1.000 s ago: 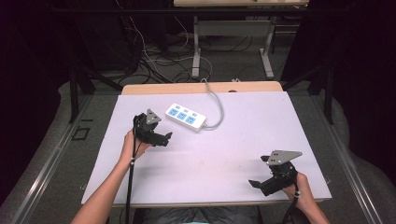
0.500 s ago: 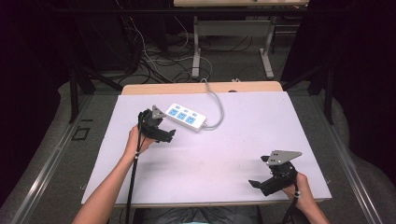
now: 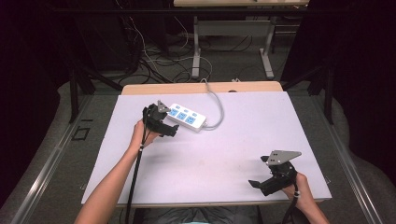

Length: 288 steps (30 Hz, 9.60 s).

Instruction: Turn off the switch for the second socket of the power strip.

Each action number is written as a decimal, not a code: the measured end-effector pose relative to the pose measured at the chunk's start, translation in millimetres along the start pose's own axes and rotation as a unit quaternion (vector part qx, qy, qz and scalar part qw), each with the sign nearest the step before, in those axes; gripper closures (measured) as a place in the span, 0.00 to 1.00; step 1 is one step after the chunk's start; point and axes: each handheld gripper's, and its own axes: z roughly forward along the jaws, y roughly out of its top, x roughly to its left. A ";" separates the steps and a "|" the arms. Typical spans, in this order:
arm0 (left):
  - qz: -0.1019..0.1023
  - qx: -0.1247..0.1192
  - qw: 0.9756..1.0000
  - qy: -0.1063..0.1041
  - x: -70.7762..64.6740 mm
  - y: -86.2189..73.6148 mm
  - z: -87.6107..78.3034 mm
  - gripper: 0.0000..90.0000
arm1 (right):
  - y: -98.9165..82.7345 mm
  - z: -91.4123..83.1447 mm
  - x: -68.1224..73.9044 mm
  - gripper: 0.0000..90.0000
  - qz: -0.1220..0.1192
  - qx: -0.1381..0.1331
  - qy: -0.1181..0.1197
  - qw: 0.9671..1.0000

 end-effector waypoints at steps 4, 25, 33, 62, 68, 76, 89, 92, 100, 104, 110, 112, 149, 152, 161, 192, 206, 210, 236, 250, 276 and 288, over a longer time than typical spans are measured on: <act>-0.004 0.002 1.000 -0.003 0.9 6.6 3.1 0.00 | 0.0 1.3 -0.4 0.00 -0.002 -0.003 0.001 1.000; -0.016 0.010 1.000 0.004 4.9 37.3 28.6 0.00 | 0.3 0.4 -0.2 0.00 -0.008 0.002 0.006 1.000; -0.016 0.008 1.000 0.004 6.5 43.8 37.3 0.00 | 0.5 -0.2 -0.5 0.00 -0.011 0.006 0.008 1.000; -0.035 0.013 0.999 0.025 12.5 55.3 66.7 0.23 | 0.2 2.0 -0.5 0.00 -0.010 0.004 0.010 1.000; -0.044 0.001 0.999 0.018 14.6 54.9 67.7 0.53 | 0.3 1.6 -0.4 0.00 -0.009 0.006 0.010 1.000; -0.052 -0.003 0.999 0.005 14.5 53.2 72.7 0.83 | 0.3 1.7 0.1 0.00 -0.007 0.007 0.011 1.000; -0.051 -0.001 0.999 -0.009 12.1 52.9 81.0 1.00 | 0.3 1.7 0.2 0.00 -0.006 0.006 0.012 1.000; -0.053 0.002 0.999 -0.010 11.9 52.4 83.5 1.00 | 0.3 1.9 0.4 0.00 -0.006 0.007 0.012 1.000; -0.051 0.004 0.999 -0.013 8.4 52.2 89.1 1.00 | 0.4 1.8 0.2 0.00 -0.008 0.007 0.012 1.000; -0.046 0.009 0.999 -0.013 7.7 52.4 90.5 1.00 | 0.3 1.7 0.5 0.00 -0.006 0.007 0.012 1.000; -0.049 0.008 0.999 -0.012 7.8 52.0 90.7 1.00 | 0.4 2.2 -0.2 0.00 -0.012 0.004 0.012 1.000; -0.050 0.007 0.999 -0.012 7.9 51.8 90.7 1.00 | 0.5 2.4 -0.6 0.00 -0.014 0.004 0.013 1.000; -0.055 0.003 0.998 -0.014 7.8 50.2 91.4 1.00 | 0.6 2.6 0.8 0.00 -0.008 0.009 0.013 1.000; -0.054 0.002 0.998 -0.015 8.2 50.3 91.6 1.00 | 0.6 2.6 0.7 0.00 -0.010 0.009 0.012 1.000; -0.053 0.004 0.998 -0.012 8.0 51.2 92.2 1.00 | 0.6 2.5 1.0 0.00 -0.009 0.010 0.012 1.000; -0.068 -0.005 0.997 -0.022 10.6 47.6 93.2 1.00 | 0.3 3.7 1.5 0.00 -0.011 0.007 0.012 1.000; -0.056 0.001 0.998 -0.013 7.9 49.3 93.2 1.00 | 0.4 3.2 1.6 0.00 -0.015 0.005 0.013 1.000; -0.058 -0.001 0.998 -0.016 8.8 49.1 93.2 1.00 | 0.4 3.6 1.1 0.00 -0.016 0.005 0.014 1.000; -0.050 0.004 0.999 -0.010 7.1 50.6 92.7 1.00 | 0.4 3.5 1.6 0.00 -0.013 0.006 0.014 1.000; -0.047 0.006 0.999 -0.005 4.9 51.8 92.7 1.00 | 0.5 3.6 0.7 0.00 -0.016 0.004 0.014 1.000; -0.050 0.002 0.999 0.008 5.7 52.7 91.3 1.00 | 0.7 3.0 1.1 0.00 -0.013 0.009 0.015 1.000; -0.054 0.005 0.999 0.005 7.7 52.3 90.0 1.00 | 1.0 3.3 1.0 0.00 -0.013 0.009 0.015 1.000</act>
